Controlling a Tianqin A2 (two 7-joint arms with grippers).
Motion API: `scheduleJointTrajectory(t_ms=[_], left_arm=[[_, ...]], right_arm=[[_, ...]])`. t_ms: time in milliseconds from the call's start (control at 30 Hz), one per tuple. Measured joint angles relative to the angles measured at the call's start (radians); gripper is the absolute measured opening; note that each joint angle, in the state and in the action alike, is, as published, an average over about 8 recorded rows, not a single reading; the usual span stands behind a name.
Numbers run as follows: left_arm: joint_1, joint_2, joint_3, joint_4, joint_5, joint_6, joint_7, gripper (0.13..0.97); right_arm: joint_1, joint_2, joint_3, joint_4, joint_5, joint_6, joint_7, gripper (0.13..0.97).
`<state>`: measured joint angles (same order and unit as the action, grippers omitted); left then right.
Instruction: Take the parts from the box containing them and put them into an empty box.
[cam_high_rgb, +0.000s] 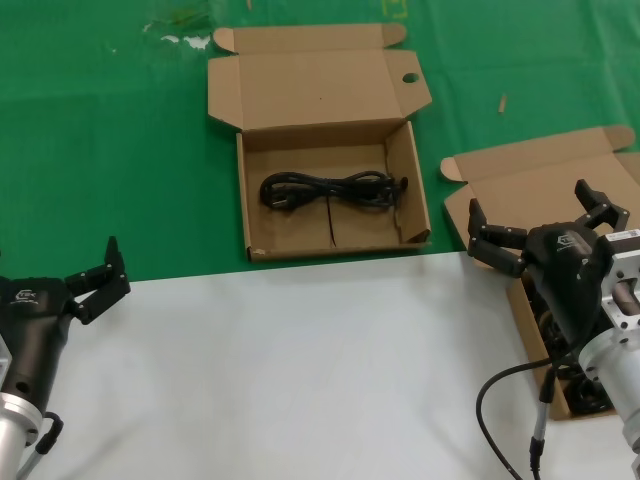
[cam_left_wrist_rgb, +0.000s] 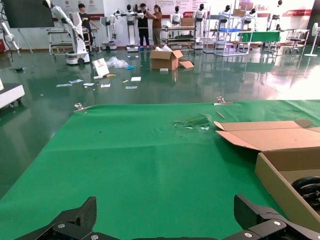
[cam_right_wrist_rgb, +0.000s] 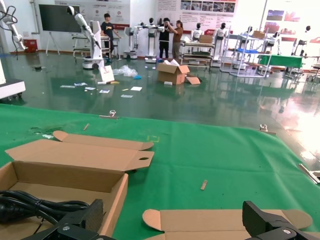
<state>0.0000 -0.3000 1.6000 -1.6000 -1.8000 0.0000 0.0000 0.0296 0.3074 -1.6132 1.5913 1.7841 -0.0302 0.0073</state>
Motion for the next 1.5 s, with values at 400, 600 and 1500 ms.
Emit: scheduleJointTrajectory(t_ms=[400,600,1500], left_arm=[[0.0,0.0,0.0,0.0,0.0,0.0,0.0,0.966],[0.0,0.0,0.0,0.0,0.0,0.0,0.0,0.966],[0.0,0.0,0.0,0.0,0.0,0.0,0.0,0.966]], right_arm=[[0.0,0.0,0.0,0.0,0.0,0.0,0.0,0.966],[0.0,0.0,0.0,0.0,0.0,0.0,0.0,0.966],[0.0,0.0,0.0,0.0,0.0,0.0,0.0,0.966]])
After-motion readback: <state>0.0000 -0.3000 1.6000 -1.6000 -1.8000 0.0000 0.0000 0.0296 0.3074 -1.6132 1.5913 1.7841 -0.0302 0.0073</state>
